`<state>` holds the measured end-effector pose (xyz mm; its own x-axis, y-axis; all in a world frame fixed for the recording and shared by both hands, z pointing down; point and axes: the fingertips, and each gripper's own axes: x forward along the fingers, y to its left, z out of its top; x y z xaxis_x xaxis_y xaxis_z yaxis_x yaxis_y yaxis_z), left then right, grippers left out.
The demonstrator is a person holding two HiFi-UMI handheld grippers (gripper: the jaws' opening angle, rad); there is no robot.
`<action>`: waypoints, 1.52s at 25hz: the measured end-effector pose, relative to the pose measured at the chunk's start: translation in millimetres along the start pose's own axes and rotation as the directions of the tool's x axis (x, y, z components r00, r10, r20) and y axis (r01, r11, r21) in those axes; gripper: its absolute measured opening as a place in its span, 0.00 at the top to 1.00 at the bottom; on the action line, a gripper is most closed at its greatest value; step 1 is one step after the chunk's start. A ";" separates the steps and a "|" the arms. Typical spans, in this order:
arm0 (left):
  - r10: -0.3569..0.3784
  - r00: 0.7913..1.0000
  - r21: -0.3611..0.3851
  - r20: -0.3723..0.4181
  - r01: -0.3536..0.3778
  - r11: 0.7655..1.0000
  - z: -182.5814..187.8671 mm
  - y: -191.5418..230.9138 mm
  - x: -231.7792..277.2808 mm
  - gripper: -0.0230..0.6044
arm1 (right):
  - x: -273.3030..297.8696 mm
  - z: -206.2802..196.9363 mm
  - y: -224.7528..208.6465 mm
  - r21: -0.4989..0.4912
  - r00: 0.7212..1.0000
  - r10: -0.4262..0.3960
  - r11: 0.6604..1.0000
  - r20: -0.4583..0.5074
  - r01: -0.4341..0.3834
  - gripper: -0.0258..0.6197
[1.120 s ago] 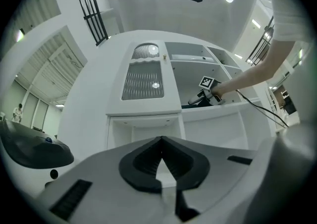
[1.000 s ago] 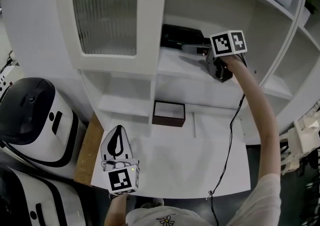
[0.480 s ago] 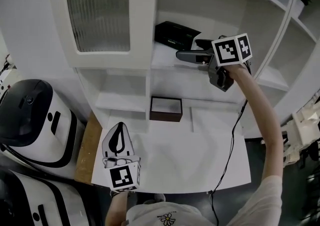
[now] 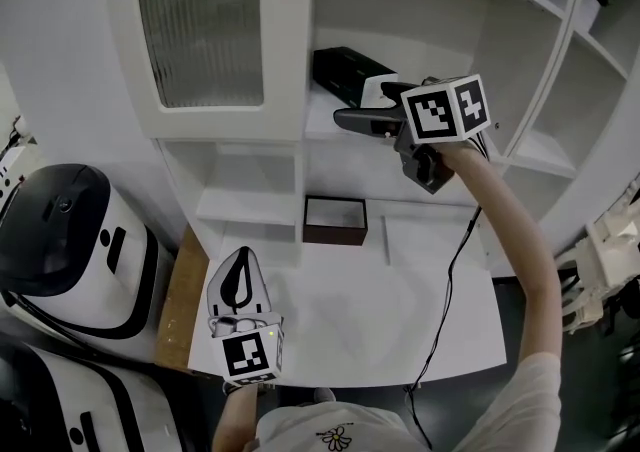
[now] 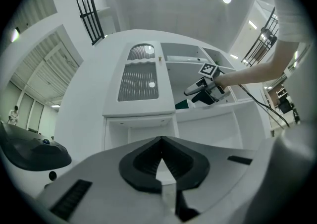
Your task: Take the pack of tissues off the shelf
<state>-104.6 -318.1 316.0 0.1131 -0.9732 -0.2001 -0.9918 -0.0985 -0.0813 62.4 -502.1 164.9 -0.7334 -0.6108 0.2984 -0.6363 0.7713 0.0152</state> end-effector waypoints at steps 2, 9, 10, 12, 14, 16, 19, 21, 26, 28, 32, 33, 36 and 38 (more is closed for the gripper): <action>-0.004 1.000 -0.002 0.002 0.004 1.000 0.0 1.2 1.9 0.97 | -10.4 -1.0 -17.8 0.011 0.998 -0.057 0.998 -0.004 0.057 0.09; -0.020 1.000 -0.017 -0.013 0.019 1.000 -7.7 -3.3 5.5 0.97 | -13.1 -10.3 -63.4 0.082 0.986 -0.141 0.986 -0.091 0.148 0.09; -0.019 1.000 -0.022 -0.016 0.018 1.000 -9.5 -2.6 5.3 0.97 | -9.9 -10.5 -66.5 0.086 0.984 -0.147 0.984 -0.101 0.156 0.09; -0.011 1.000 -0.032 -0.021 0.010 0.999 -13.5 0.0 4.8 0.97 | -2.7 -13.7 -72.7 0.078 0.976 -0.168 0.981 -0.138 0.180 0.09; 0.001 1.000 -0.040 -0.025 -0.002 0.999 -17.1 4.2 4.1 0.97 | 3.5 -18.8 -79.1 0.057 0.966 -0.188 0.978 -0.180 0.201 0.09; 0.019 0.999 -0.047 -0.033 -0.021 0.999 -21.2 10.8 3.2 0.97 | 10.2 -19.1 -83.6 0.067 0.965 -0.182 0.978 -0.188 0.198 0.09; 0.049 0.998 -0.060 -0.045 -0.052 0.997 -26.6 20.6 2.2 0.97 | 22.4 -17.0 -85.5 0.103 0.972 -0.146 0.981 -0.184 0.167 0.09; 0.063 0.997 -0.064 -0.052 -0.066 0.996 -30.1 25.6 2.3 0.97 | 29.7 -18.0 -85.5 0.100 0.972 -0.135 0.983 -0.194 0.157 0.09; 0.071 0.996 -0.065 -0.056 -0.074 0.995 -35.2 31.0 4.8 0.97 | 41.9 -14.6 -87.4 0.077 0.972 -0.129 0.986 -0.199 0.147 0.09; 0.069 0.996 -0.066 -0.062 -0.073 0.995 -37.7 30.9 5.6 0.97 | 47.5 -10.0 -88.7 0.081 0.974 -0.123 0.987 -0.189 0.140 0.09; 0.077 0.994 -0.073 -0.078 -0.083 0.994 -42.1 33.6 5.9 0.97 | 60.0 -6.0 -88.4 0.108 0.977 -0.100 0.987 -0.187 0.122 0.09; 0.079 0.994 -0.073 -0.082 -0.085 0.994 -42.8 34.3 5.7 0.97 | 62.1 -5.5 -88.2 0.114 0.978 -0.097 0.986 -0.187 0.120 0.09; 0.081 0.993 -0.075 -0.085 -0.087 0.993 -44.3 36.1 5.1 0.97 | 64.4 -5.3 -89.7 0.118 0.977 -0.100 0.985 -0.189 0.124 0.10; 0.082 0.993 -0.076 -0.086 -0.088 0.993 -45.0 37.6 4.2 0.97 | 64.3 -4.8 -90.6 0.117 0.977 -0.106 0.985 -0.185 0.129 0.14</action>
<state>-144.1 -335.2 356.0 0.0262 -0.9923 -0.1209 -0.9995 -0.0278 0.0114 74.0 -610.4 187.3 -0.6044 -0.6455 0.4669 -0.7495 0.6595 -0.0585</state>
